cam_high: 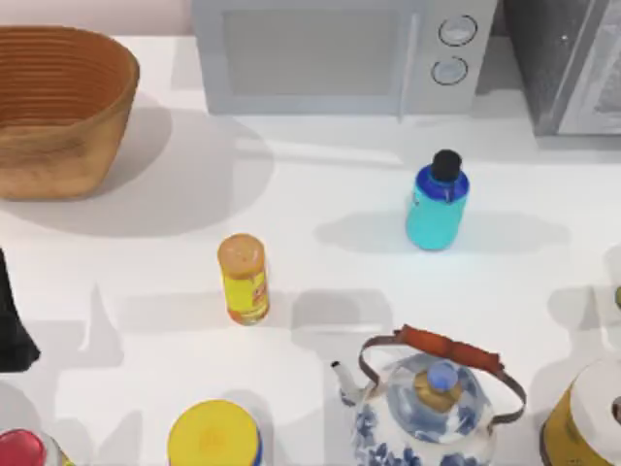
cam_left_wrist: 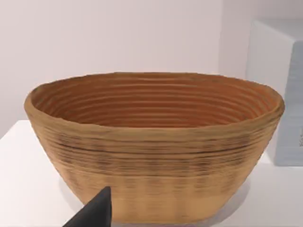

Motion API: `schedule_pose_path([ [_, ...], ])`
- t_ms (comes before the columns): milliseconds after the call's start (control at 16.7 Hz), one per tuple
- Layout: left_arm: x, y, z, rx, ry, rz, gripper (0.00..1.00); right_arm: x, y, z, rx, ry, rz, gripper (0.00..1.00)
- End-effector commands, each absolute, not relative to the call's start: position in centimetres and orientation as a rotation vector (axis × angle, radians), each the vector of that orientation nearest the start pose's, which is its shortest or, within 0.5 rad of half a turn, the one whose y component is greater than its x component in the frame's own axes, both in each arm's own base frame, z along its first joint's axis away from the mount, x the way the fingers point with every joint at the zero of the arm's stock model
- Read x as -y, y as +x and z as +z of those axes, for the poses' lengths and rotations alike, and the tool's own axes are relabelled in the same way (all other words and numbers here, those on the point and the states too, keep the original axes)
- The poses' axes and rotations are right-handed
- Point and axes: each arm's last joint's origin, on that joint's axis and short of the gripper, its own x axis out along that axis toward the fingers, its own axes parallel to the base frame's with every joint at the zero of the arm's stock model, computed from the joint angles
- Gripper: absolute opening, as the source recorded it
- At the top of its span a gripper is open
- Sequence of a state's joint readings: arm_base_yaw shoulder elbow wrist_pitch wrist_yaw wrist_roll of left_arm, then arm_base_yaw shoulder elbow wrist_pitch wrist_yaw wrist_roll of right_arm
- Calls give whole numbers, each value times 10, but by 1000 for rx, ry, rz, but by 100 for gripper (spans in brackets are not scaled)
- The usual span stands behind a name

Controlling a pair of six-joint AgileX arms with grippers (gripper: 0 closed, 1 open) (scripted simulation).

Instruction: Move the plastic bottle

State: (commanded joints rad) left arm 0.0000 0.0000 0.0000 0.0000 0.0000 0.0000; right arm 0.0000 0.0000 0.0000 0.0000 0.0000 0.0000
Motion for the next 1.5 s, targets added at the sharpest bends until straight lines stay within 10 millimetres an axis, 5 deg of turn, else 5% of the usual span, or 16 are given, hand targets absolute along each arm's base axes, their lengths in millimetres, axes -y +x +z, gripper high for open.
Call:
schedule_pose_path([
  [240,3,106,166,5,0,-19,100,1,106,160,0,0,0,100],
  [480,14,116,193,4,1,-118,100,1,106,160,0,0,0,100],
  [900,75,189,229,-137,29,-395,100,1,106,160,0,0,0,100],
  [1200,161,251,192,-280,87,-595,100,1,106,160,0,0,0,100],
  [1500,234,271,132,-360,143,-742,100,1,106,160,0,0,0,100],
])
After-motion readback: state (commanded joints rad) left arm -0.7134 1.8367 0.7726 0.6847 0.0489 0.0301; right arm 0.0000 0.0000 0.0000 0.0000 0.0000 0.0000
